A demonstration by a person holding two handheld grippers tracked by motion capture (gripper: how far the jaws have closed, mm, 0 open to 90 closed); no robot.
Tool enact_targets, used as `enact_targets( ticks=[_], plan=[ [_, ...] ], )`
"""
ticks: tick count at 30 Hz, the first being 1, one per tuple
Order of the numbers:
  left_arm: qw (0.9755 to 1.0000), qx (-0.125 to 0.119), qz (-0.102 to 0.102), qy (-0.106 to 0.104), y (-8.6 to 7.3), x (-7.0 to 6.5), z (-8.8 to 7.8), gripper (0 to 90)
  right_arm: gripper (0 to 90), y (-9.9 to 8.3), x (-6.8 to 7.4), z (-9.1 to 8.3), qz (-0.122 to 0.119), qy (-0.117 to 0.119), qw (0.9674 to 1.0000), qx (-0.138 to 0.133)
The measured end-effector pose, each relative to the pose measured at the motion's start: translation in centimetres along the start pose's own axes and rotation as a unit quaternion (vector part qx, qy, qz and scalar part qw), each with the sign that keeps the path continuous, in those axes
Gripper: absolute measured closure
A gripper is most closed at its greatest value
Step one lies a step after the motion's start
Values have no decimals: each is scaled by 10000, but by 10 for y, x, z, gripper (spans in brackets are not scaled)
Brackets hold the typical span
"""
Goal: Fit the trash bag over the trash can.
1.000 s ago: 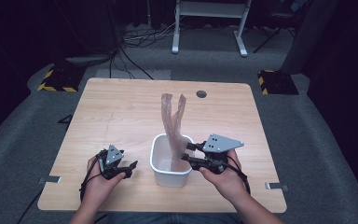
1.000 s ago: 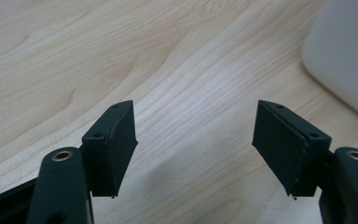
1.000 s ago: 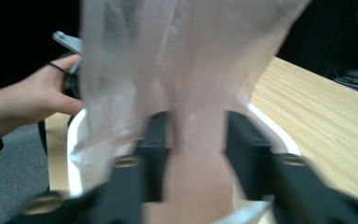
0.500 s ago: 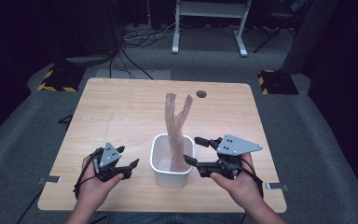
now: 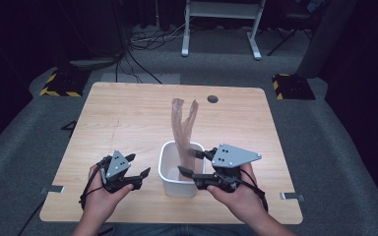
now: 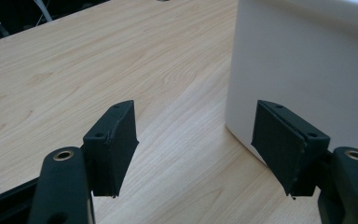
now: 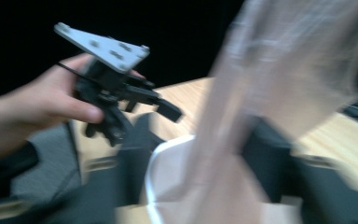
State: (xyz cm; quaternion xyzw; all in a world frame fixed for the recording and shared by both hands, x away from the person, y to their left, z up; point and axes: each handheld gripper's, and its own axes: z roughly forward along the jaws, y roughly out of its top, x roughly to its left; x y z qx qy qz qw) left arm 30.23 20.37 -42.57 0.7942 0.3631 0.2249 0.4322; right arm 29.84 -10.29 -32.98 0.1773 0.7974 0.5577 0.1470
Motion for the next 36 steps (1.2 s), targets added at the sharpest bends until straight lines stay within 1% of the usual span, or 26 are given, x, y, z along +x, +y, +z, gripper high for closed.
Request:
enact_targets(
  ticks=[2,3,4,6,9,11,12,14,15,16,17,18,19,22,24,25,26,27,28,29,30,31,32,33,34,36],
  plan=[
    [10000,-22,49,-3,1,-1,0,307,774,1,-6,3,94,6,9999,59],
    [10000,-22,49,-3,1,-1,0,307,774,1,-6,3,94,6,9999,59],
    [10000,-34,17,-73,2,-3,1,307,842,-1,-12,8,157,-2,9998,159],
    [10000,-41,33,-81,2,-4,2,307,866,-6,-17,14,223,4,9993,301],
    [9998,-73,71,-163,4,-8,1,307,879,-15,-20,21,324,27,9985,445],
    [9997,-139,65,-204,7,-11,-3,307,856,-19,-21,24,384,61,9981,468],
    [9996,-184,94,-217,9,-12,-5,307,818,-20,-21,24,406,61,9980,473],
    [9992,-288,127,-247,13,-15,-9,307,682,-21,-21,23,445,-13,9983,379],
    [9992,-288,127,-247,13,-15,-9,307,682,-21,-21,23,445,-13,9983,379],
    [9988,-361,120,-297,17,-15,-12,307,577,-19,-21,20,464,-84,9986,255],
    [9987,-390,127,-305,19,-16,-13,307,541,-18,-20,17,466,-95,9987,203],
    [9987,-390,127,-305,19,-16,-13,307,541,-18,-20,17,466,-95,9987,203],
    [9983,-440,167,-337,24,-18,-17,307,489,-15,-19,12,413,-124,9990,148],
    [9971,-577,241,-424,32,-25,-23,307,488,-14,-18,5,342,-136,9993,107],
    [9961,-667,325,-472,37,-31,-27,307,516,-14,-18,2,323,-133,9993,108],
    [9955,-698,364,-530,41,-35,-28,307,528,-14,-18,1,335,-118,9993,107],
    [9948,-726,404,-583,44,-39,-30,307,532,-14,-18,2,354,-115,9992,106],
    [9948,-726,404,-583,44,-39,-30,307,553,-14,-18,3,369,-114,9992,101],
    [9932,-782,540,-678,50,-47,-31,306,570,-13,-18,4,387,-97,9992,84],
    [9932,-782,540,-678,50,-47,-31,307,570,-13,-18,4,387,-97,9992,84],
    [9916,-836,670,-718,55,-54,-31,307,579,-12,-17,7,390,-54,9992,73],
    [9916,-836,670,-718,55,-54,-31,307,576,-11,-16,9,378,-40,9993,66],
    [9906,-863,787,-708,60,-60,-30,307,566,-10,-15,11,360,-44,9993,64],
    [9902,-862,835,-715,61,-63,-29,307,560,-9,-14,12,337,-67,9994,54],
    [9898,-844,871,-746,63,-65,-28,307,560,-8,-14,13,312,-98,9995,48],
    [9893,-820,861,-840,65,-70,-23,307,561,-6,-14,16,310,-108,9994,47]
  ],
)
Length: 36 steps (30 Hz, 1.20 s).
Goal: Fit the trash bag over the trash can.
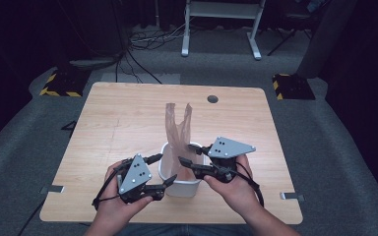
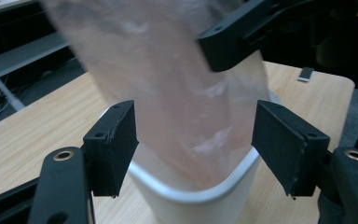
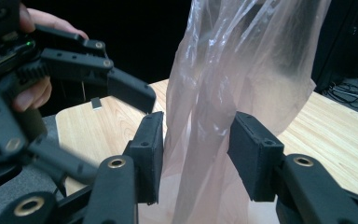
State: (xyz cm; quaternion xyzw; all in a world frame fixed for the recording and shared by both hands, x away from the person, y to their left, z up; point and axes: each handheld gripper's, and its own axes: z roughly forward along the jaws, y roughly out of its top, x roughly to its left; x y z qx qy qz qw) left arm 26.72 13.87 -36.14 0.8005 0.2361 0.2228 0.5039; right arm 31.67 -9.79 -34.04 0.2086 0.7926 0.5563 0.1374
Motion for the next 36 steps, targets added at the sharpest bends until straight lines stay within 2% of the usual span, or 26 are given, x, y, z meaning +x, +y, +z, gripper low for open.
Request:
enact_targets(
  ticks=[3,6,8,9,11,13,14,15,16,19,23,25,28,30,31,36],
  plan=[
    [9999,28,46,-87,3,-4,7,309,561,2,2,3,-4,23,10000,9],
    [9999,-10,132,-54,5,-6,12,341,551,2,5,6,-23,92,10000,6],
    [9997,9,233,-33,6,-5,14,458,537,1,6,6,-25,117,9999,9],
    [9998,11,190,-72,6,-5,14,546,528,1,6,6,-21,130,9999,-1],
    [9998,22,151,-102,6,-2,15,666,515,0,5,4,-5,146,9999,-43],
    [9999,26,152,-66,5,0,14,762,497,0,3,0,15,128,9999,-88],
    [9999,21,115,-41,5,2,14,762,497,0,3,0,15,128,9999,-88],
    [10000,-33,57,54,4,6,11,847,494,0,2,-4,27,93,9999,-114],
    [9999,-47,35,83,4,7,9,869,495,0,1,-7,36,73,9999,-128],
    [9999,-81,-16,146,3,10,5,894,500,-1,-1,-11,47,47,9999,-140],
    [9997,-104,-117,180,1,13,-2,899,578,-4,-7,-18,76,6,9999,-76],
    [9997,-107,-133,176,0,13,-4,898,584,-6,-9,-21,91,-20,9999,-71],
    [9997,-47,-135,219,-2,15,-6,899,677,-8,-14,-26,94,-96,9999,-14],
    [9995,-25,-203,246,-4,17,-7,899,797,-9,-19,-28,77,-120,9999,79],
    [9994,-29,-202,267,-5,18,-8,900,821,-9,-22,-29,75,-143,9998,106],
    [9993,-16,-216,307,-9,18,-17,899,861,-9,-37,-33,15,-548,9985,93]
  ],
)
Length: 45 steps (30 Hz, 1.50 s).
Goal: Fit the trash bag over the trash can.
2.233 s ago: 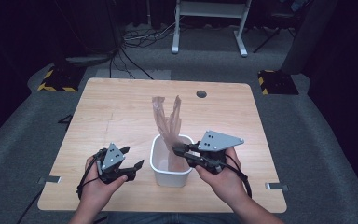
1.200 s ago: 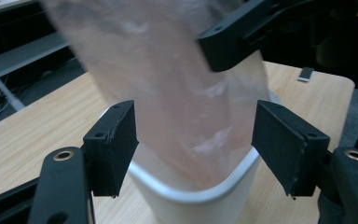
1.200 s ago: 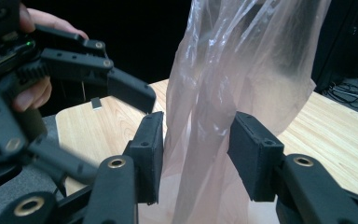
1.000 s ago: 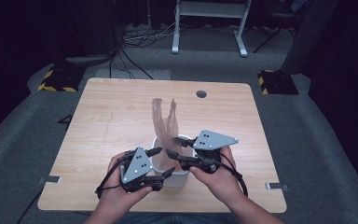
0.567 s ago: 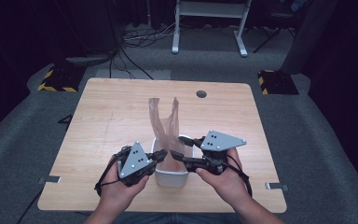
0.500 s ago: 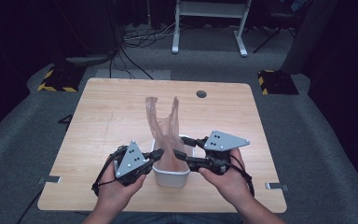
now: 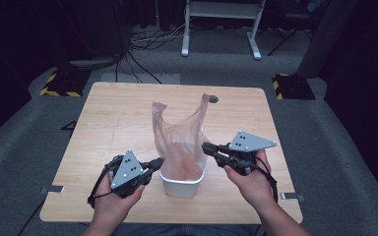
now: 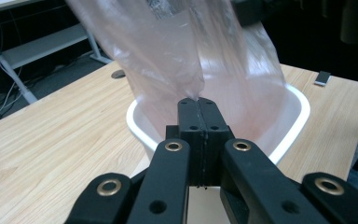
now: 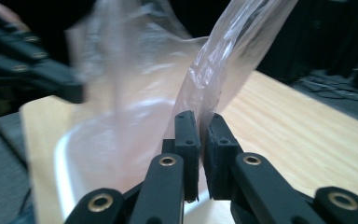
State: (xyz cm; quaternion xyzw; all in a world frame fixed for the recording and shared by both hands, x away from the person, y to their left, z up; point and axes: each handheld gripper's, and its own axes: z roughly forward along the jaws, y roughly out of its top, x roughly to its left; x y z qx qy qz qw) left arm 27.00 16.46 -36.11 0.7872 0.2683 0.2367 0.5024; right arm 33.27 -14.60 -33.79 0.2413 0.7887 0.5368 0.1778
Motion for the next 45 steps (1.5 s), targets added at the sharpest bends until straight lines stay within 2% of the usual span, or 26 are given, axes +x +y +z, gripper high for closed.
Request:
enact_targets(
  ticks=[4,9,15,19,20,22,24,28,30,32,36,37,39,41,45],
  plan=[
    [10000,41,-24,-14,-3,0,-2,900,870,-1,-13,2,38,-357,9993,-59],
    [9999,103,-88,19,-8,4,-6,900,875,-5,-27,10,166,-482,9987,36],
    [9996,126,-200,133,-17,11,-14,899,870,-7,-38,15,175,-632,9977,147],
    [9995,115,-268,125,-21,13,-17,888,832,-10,-42,15,247,-654,9973,207],
    [9993,44,-308,203,-23,14,-18,802,764,-11,-42,15,271,-659,9972,234],
    [9989,0,-419,195,-25,17,-21,734,641,-11,-40,13,310,-630,9974,170],
    [9985,-66,-476,264,-26,21,-23,663,536,-9,-36,10,275,-698,9971,90],
    [9973,-139,-596,406,-27,29,-30,602,461,-2,-28,-1,179,-732,9971,-78],
    [9969,-146,-619,455,-27,32,-31,581,451,1,-26,-4,142,-768,9969,-111],
    [9963,-142,-665,535,-26,39,-31,567,438,8,-22,-10,44,-852,9960,-253],
    [9964,-169,-698,460,-23,40,-28,543,435,15,-18,-13,-43,-892,9953,-383],
    [9968,-158,-648,449,-22,39,-26,534,436,21,-15,-13,-87,-843,9955,-427],
    [9968,-155,-650,443,-21,38,-24,526,436,23,-14,-11,-144,-818,9956,-423],
    [9968,-134,-658,430,-20,40,-21,518,436,32,-7,-5,-273,-687,9964,-414],
    [9964,-77,-673,502,-21,43,-15,511,432,41,2,5,-433,-526,9969,-388]
  ],
)
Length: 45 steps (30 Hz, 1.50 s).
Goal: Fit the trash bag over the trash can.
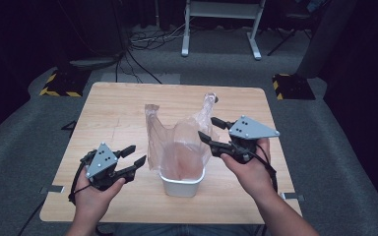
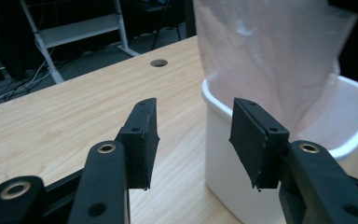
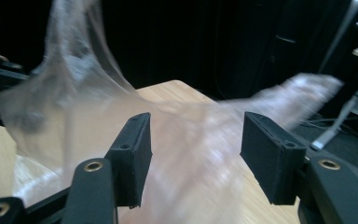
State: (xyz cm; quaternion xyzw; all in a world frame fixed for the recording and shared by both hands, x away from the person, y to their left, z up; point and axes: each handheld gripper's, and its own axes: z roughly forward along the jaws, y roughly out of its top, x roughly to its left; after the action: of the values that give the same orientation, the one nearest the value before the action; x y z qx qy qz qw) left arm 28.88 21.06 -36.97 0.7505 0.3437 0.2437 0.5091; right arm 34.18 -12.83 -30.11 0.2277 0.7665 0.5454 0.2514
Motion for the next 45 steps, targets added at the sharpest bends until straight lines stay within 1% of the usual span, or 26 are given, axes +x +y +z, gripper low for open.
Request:
enact_targets(
  ticks=[1,2,3,4,5,8,11,12,14,15,16,21,24,27,30,31,32,33,34,35,36,37,38,40,44,45],
  plan=[
    [10000,36,4,16,0,1,1,511,430,3,2,4,-51,54,10000,8],
    [10000,61,22,72,0,3,3,502,425,7,6,13,-108,147,9998,43],
    [10000,61,22,72,0,3,3,502,425,7,6,13,-108,147,9998,43],
    [9999,78,6,73,0,4,3,502,421,9,7,18,-135,184,9997,64],
    [9999,80,19,88,0,4,3,498,416,11,8,29,-103,354,9993,64],
    [9999,96,-48,58,-4,6,2,494,381,11,7,44,-4,586,9981,176],
    [9999,112,-75,69,-7,8,1,494,353,12,7,54,-10,712,9971,268],
    [9998,123,-104,71,-9,8,0,494,353,12,7,54,-10,712,9971,268],
    [9998,118,-154,93,-12,10,0,494,352,12,11,59,-133,769,9964,320],
    [9997,123,-192,77,-13,10,0,494,352,12,11,59,-133,769,9964,320],
    [9997,149,-180,72,-14,10,0,494,353,13,15,63,-240,836,9956,350],
    [9997,191,-152,59,-14,8,1,496,375,17,22,70,-462,1032,9930,343],
    [9996,220,-152,50,-14,8,2,495,409,18,23,74,-567,1237,9900,362],
    [9996,224,-140,41,-14,8,3,496,446,18,23,80,-737,1485,9853,417],
    [9996,243,-142,37,-14,7,4,495,533,17,23,83,-759,1619,9826,509],
    [9996,243,-142,37,-14,7,4,495,580,16,23,83,-738,1642,9823,520],
    [9996,239,-137,48,-14,7,4,495,580,16,23,83,-738,1642,9823,520],
    [9996,240,-135,49,-14,8,4,495,669,15,24,83,-739,1707,9808,590],
    [9996,243,-131,48,-14,8,4,495,673,14,24,83,-740,1717,9806,592],
    [9996,243,-131,48,-14,8,4,495,710,14,24,83,-755,1701,9808,581],
    [9996,247,-140,38,-14,8,4,495,710,14,24,83,-755,1701,9808,581],
    [9996,243,-155,35,-14,7,4,494,786,15,24,81,-736,1708,9808,580],
    [9996,243,-155,35,-14,7,4,493,834,15,24,80,-734,1710,9807,594],
    [9996,207,-175,65,-14,8,5,489,900,14,23,79,-739,1720,9802,644],
    [9995,202,-221,80,-13,12,6,469,900,12,24,75,-697,1684,9809,685],
    [9996,184,-196,81,-12,13,7,457,900,11,24,73,-686,1683,9810,682]
  ],
)
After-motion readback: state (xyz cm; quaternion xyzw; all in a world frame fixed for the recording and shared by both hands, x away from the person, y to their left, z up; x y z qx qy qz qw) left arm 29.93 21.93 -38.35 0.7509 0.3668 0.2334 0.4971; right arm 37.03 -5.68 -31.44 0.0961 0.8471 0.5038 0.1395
